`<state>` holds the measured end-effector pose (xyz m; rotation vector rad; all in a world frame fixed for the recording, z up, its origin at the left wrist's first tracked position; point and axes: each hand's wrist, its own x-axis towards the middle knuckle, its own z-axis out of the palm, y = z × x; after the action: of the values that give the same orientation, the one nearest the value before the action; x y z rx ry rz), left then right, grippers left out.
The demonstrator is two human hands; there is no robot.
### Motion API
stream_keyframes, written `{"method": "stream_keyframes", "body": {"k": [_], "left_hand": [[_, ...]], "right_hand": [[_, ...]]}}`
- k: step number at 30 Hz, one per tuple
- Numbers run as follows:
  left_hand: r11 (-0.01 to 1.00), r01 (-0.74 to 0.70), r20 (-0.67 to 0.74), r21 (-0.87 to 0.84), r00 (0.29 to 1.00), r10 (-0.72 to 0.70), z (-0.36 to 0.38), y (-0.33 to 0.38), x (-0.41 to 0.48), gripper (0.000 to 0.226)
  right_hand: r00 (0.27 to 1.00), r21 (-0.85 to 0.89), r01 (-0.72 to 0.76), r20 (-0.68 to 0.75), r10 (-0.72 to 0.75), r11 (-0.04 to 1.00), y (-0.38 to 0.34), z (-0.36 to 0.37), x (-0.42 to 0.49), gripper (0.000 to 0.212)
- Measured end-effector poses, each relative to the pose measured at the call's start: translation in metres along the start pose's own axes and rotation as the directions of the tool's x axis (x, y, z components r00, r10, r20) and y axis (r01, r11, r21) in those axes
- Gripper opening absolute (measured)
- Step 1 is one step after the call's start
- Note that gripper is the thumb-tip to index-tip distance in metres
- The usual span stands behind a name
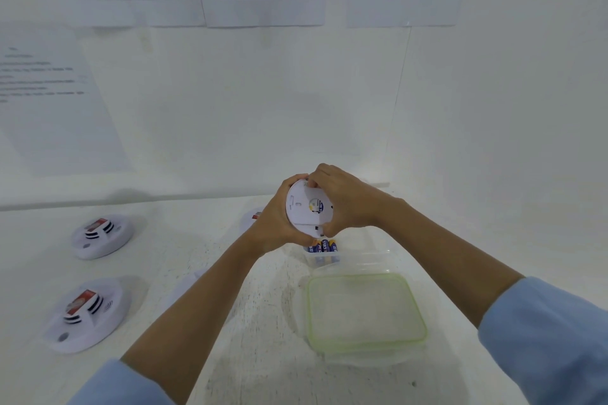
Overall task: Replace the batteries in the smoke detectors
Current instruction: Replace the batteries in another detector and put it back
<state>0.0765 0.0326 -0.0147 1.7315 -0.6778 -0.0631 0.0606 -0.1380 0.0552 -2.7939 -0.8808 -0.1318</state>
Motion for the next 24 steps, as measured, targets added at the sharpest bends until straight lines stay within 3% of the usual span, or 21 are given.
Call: {"method": "stream_keyframes", "body": {"k": [12,24], "left_hand": [[1.000,0.015,0.001,-0.001,1.000,-0.015,-0.006,-0.002,0.005,0.108],[0.999,0.034,-0.004,-0.014,0.999,-0.034,-0.002,-0.008,0.010,0.106]], "right_hand": [[0.999,0.066,0.035,-0.022,-0.034,0.997,0.005,-0.002,0.003,0.077],[0.995,0.062,0.048,-0.086,-0.043,0.997,0.009,-0.001,0.002,0.068]]}}
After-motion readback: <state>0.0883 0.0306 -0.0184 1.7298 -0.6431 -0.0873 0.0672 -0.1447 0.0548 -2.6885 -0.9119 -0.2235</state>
